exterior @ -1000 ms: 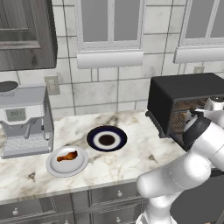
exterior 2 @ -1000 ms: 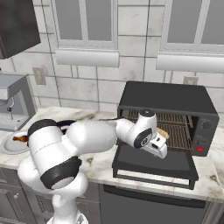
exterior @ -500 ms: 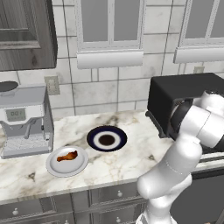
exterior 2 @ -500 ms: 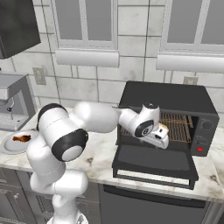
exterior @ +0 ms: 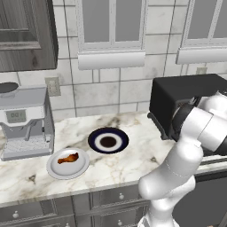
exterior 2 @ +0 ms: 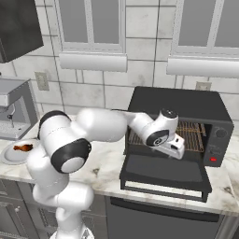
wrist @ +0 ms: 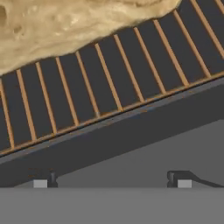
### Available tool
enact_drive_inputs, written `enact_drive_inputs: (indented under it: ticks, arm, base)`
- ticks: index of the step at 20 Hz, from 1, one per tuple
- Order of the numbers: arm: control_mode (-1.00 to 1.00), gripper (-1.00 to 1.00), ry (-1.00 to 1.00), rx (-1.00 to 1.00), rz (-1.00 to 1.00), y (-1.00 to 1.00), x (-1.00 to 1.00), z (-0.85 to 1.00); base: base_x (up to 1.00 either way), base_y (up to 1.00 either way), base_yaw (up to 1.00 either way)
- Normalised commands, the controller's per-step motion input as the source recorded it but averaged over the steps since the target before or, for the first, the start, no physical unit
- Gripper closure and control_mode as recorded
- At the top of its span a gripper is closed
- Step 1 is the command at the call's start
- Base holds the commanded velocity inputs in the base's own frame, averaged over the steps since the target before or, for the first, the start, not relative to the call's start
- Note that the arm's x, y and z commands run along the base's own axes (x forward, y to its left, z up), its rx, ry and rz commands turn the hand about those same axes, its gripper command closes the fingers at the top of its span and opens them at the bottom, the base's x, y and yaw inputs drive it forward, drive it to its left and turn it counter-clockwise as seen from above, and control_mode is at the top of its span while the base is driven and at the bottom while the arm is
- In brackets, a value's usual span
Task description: Open the toaster oven door. Place the baguette on the bottom rack in the toaster oven and place the chicken drumstick on the top rack.
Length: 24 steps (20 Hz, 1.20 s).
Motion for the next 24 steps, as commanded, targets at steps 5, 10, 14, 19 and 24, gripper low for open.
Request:
enact_drive_inputs:
  ticks: [5,10,14,19,24]
  arm:
    - [-1.0,-1.0,0.0,0.17,-0.06,0.0,-0.73,0.45]
    - [-1.0,-1.0,-0.01,0.29,-0.23,0.0,-0.06,0.64]
    - [-1.0,-1.0,-0.12,0.35,-0.3,-0.06,-0.07,0.46]
    - [-1.0,-1.0,-0.16,0.37,-0.35,0.0,-0.07,0.14]
    - [-1.0,-1.0,-0.14,0.39,-0.38,0.0,0.12,0.3]
  base:
    - [0.0,0.0,0.0]
    - [0.0,0.0,0.0]
    - [0.0,0.0,0.0]
    - [0.0,0.0,0.0]
    - [0.0,0.0,0.0]
